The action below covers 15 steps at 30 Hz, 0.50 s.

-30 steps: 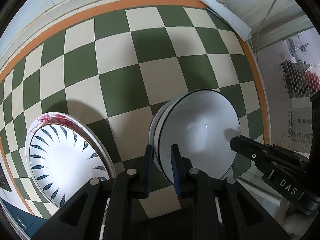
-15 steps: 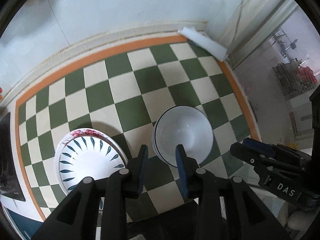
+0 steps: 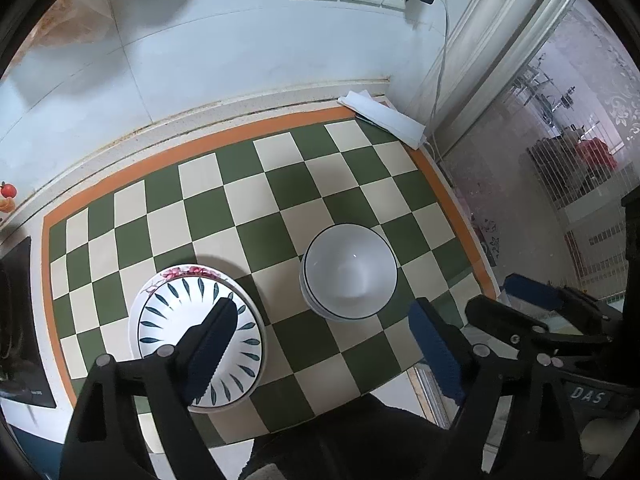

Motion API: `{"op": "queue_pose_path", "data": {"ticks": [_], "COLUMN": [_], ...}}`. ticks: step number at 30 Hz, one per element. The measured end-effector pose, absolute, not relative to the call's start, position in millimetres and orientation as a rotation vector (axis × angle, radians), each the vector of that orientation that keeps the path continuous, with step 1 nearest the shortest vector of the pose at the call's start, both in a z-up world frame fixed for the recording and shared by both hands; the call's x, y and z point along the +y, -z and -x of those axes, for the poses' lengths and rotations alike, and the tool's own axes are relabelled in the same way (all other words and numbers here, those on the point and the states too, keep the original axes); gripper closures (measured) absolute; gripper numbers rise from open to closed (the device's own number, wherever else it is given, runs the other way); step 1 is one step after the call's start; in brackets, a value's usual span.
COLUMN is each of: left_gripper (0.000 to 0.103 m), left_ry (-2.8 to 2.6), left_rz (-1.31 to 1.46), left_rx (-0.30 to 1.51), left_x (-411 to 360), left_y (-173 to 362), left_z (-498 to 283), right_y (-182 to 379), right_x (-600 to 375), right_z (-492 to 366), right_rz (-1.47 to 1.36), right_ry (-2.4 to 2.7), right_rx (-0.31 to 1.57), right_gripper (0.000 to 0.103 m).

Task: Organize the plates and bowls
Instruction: 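Open both grippers and lift them away from the bowl stack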

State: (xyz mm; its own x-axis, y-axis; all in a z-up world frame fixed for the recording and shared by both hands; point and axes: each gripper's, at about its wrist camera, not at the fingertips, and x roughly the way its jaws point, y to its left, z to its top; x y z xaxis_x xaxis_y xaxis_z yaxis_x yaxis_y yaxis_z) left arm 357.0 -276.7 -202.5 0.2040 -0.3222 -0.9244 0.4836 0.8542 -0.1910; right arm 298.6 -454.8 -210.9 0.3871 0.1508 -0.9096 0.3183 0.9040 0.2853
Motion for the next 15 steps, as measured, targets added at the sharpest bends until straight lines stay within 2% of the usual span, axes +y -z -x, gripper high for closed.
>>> {"op": "queue_pose_path", "data": {"ticks": [2,5,15], "left_gripper": [0.014,0.013,0.005], "left_ry": [0.569,0.567,0.552], "left_rz": [-0.147,-0.145,-0.106], "left_rx": [1.242,1.24,1.27], "left_x": [-274,-271,-262], "left_y": [199,196,196], "left_z": [-354,-350,-346], "right_y": [206,201,199], "right_x": [-453,-450,-450], "right_z": [-296,-292,-292], "right_rz": [-0.448,-0.437,-0.434], "right_ry": [0.12,0.124,0.104], "right_rx": [1.173,1.17,1.178], "right_gripper": [0.014,0.011,0.008]}}
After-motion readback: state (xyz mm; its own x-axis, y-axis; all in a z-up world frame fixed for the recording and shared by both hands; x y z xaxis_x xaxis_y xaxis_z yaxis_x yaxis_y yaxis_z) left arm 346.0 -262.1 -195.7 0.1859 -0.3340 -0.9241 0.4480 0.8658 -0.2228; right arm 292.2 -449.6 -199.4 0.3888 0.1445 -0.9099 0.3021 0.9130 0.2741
